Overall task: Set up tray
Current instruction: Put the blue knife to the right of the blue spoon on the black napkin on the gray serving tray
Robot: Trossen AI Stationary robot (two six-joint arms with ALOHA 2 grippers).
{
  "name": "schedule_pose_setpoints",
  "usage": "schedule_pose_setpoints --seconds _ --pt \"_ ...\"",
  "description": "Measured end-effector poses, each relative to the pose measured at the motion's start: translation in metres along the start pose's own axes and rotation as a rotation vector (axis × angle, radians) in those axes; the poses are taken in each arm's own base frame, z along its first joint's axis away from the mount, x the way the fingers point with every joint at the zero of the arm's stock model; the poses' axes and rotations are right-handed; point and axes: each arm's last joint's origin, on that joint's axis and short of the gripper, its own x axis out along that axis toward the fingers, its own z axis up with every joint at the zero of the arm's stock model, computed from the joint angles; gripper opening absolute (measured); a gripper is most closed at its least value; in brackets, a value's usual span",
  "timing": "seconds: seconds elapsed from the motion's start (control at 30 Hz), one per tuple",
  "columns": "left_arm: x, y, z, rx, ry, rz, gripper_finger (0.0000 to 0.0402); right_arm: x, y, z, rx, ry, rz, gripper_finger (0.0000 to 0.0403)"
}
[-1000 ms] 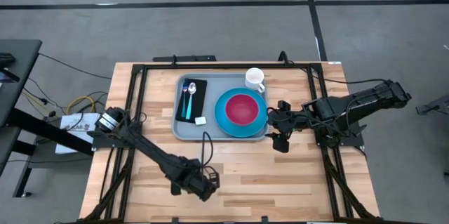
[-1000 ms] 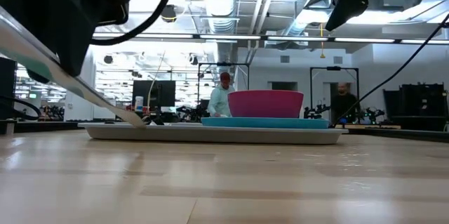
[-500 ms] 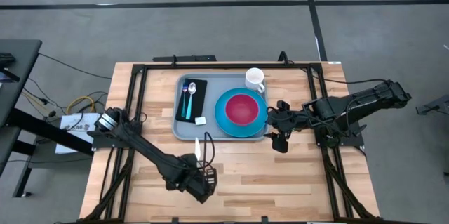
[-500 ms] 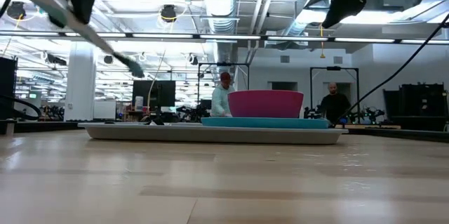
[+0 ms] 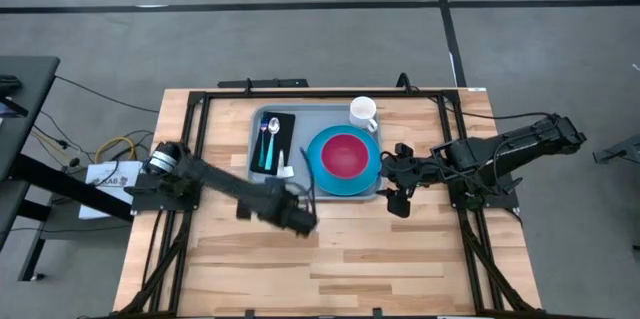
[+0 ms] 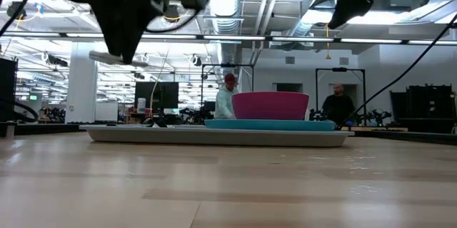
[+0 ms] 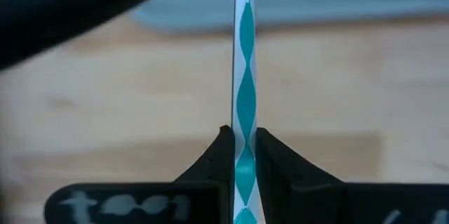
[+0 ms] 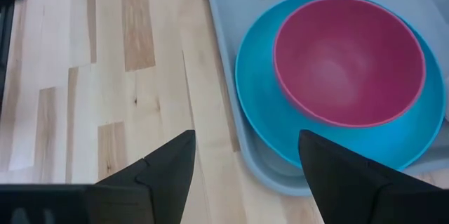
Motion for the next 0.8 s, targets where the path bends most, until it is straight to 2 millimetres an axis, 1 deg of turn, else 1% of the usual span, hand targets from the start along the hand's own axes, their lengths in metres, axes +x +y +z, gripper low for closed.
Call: schedule_pose_setpoints --seconds 0.13,0.2,0.27,0.33,0.47,0.6,0.7,0.8 --pt "0.006 -0.002 0.041 0.081 -0.012 0.102 0.0016 0.0 0.0 0.0 0.024 0.0 0.0 0.0244" --pt "0.009 -0.001 0.065 0.121 -0.016 0.141 0.0016 0.0 0.0 0.0 0.026 0.0 0.0 0.0244" --pt "0.012 0.0 0.089 0.147 -0.005 0.136 0.0016 0.0 0.0 0.0 0.048 0.0 0.0 0.0244" --pt "0.015 0.006 0.113 0.147 -0.009 0.139 0.0016 0.0 0.0 0.0 0.066 0.0 -0.001 0.0244" --pt "0.015 0.017 0.152 0.13 -0.016 0.076 0.0016 0.0 0.0 -0.001 0.089 0.005 -0.003 0.0244" --pt "0.021 0.02 0.178 0.131 -0.018 0.013 0.0016 0.0 0.0 -0.001 0.101 0.008 -0.004 0.0244" --pt "0.026 0.021 0.189 0.151 -0.013 -0.007 0.0016 0.0 0.0 -0.001 0.101 0.008 -0.004 0.0244" --pt "0.041 0.021 0.197 0.148 0.007 -0.046 0.0016 0.0 0.0 -0.001 0.105 0.008 -0.004 0.0244"
